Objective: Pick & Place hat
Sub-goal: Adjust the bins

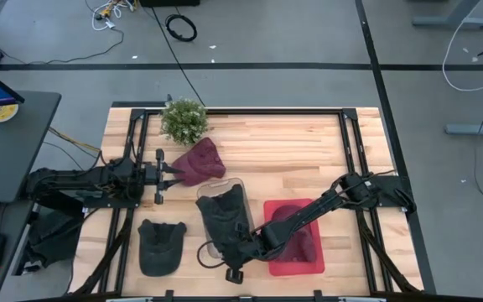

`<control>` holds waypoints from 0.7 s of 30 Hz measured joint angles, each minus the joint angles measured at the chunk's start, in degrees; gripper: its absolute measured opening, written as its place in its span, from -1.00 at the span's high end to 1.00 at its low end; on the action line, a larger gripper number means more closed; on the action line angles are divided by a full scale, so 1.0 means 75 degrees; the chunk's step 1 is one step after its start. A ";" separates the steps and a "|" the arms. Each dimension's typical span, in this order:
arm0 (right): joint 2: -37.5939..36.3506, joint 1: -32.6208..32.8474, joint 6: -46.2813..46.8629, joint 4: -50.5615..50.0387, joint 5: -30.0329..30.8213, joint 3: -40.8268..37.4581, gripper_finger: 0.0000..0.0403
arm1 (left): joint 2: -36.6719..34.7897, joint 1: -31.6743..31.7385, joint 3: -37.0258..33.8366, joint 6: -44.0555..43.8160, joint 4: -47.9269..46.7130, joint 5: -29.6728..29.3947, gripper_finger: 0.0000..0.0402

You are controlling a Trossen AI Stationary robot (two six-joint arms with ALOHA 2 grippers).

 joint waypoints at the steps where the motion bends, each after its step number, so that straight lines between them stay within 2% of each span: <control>1: 0.0003 -0.0021 0.0134 0.0019 0.0006 -0.0001 0.50 | 0.0000 0.0000 -0.0001 -0.0001 0.0000 -0.0003 0.43; 10: -0.0017 -0.0043 0.0300 0.0116 0.0116 -0.0003 0.64 | 0.0000 0.0000 0.0001 0.0000 0.0000 -0.0002 0.43; 18: -0.0045 -0.0043 -0.0175 0.0208 0.0121 -0.0003 0.93 | 0.0000 0.0000 0.0001 0.0000 -0.0003 -0.0002 0.43; 21: -0.0047 -0.0043 -0.0356 0.0484 0.0024 -0.0006 0.97 | 0.0000 0.0000 -0.0001 0.0001 -0.0003 -0.0001 0.43</control>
